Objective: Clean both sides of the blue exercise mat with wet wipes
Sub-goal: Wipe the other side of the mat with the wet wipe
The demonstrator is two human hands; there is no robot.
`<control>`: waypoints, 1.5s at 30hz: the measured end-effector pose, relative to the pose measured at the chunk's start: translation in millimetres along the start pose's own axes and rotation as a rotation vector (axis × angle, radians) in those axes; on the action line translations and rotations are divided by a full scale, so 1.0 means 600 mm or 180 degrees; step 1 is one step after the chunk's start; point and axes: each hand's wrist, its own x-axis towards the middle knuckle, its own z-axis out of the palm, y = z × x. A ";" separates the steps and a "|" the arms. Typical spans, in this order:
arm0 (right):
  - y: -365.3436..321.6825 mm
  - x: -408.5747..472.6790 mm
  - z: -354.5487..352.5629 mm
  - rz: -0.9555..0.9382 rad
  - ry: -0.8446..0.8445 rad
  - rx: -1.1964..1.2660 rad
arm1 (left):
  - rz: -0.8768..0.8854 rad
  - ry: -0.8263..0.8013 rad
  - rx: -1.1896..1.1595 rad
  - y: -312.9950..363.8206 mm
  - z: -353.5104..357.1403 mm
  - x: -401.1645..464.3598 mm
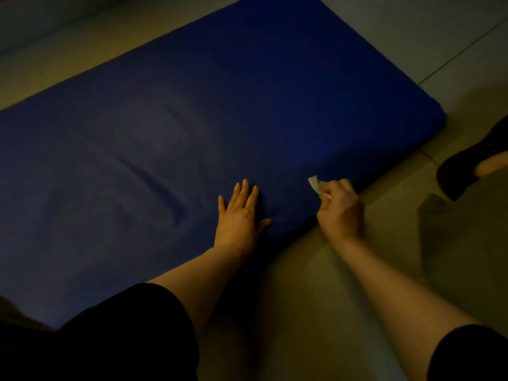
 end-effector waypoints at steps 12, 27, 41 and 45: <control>-0.043 0.023 0.047 -0.0472 0.0230 0.0416 | 0.0200 0.0926 -0.0365 -0.016 0.043 -0.015; -0.073 0.072 0.072 -0.0685 0.0257 0.0439 | -0.0208 0.1068 0.0346 -0.014 0.064 -0.013; -0.128 0.099 0.107 -0.0884 0.0159 0.0484 | -0.0372 0.1126 0.0390 -0.015 0.065 -0.017; -0.180 0.034 0.124 -0.2062 -0.0590 0.0923 | -0.0237 0.1111 0.0186 -0.016 0.061 -0.017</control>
